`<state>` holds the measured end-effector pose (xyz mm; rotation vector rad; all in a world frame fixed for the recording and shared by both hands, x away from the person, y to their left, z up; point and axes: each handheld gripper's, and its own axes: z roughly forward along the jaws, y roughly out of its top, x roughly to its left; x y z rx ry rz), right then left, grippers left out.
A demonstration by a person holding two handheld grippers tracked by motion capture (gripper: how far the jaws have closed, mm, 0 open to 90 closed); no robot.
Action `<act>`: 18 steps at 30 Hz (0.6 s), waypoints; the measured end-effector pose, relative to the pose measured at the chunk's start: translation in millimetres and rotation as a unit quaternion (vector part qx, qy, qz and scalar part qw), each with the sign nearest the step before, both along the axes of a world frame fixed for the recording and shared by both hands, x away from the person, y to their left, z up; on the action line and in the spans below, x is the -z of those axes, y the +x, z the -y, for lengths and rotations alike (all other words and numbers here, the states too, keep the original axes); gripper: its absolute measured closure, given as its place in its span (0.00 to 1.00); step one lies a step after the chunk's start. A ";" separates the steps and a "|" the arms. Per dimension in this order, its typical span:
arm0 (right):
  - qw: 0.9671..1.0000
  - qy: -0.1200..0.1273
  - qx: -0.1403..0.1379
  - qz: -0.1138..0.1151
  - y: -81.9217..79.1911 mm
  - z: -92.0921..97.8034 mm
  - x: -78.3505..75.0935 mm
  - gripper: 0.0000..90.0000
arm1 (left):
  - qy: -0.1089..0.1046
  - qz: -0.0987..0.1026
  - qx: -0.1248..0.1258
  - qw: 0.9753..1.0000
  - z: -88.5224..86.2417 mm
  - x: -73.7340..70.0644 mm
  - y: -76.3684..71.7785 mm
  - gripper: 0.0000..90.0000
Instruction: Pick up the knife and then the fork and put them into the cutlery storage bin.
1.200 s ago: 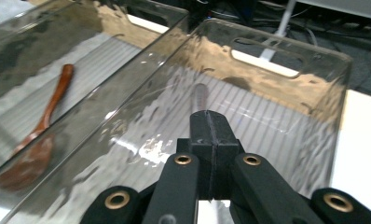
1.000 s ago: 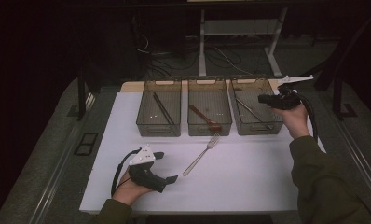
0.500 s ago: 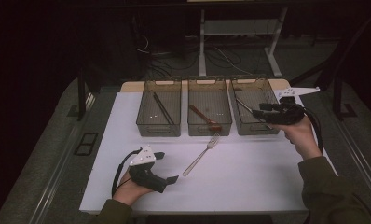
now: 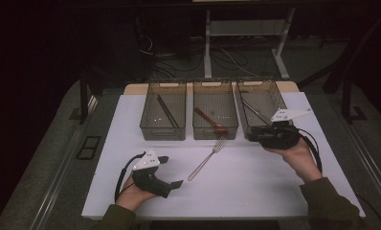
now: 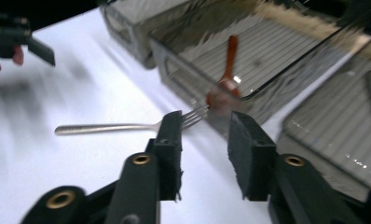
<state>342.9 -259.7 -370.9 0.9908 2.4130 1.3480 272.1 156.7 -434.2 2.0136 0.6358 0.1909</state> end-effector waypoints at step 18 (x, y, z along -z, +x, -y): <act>0.995 -0.072 -0.060 -0.021 10.3 -73.0 28.4 0.99 | 0.003 0.000 0.001 1.000 1.0 0.4 0.5 0.00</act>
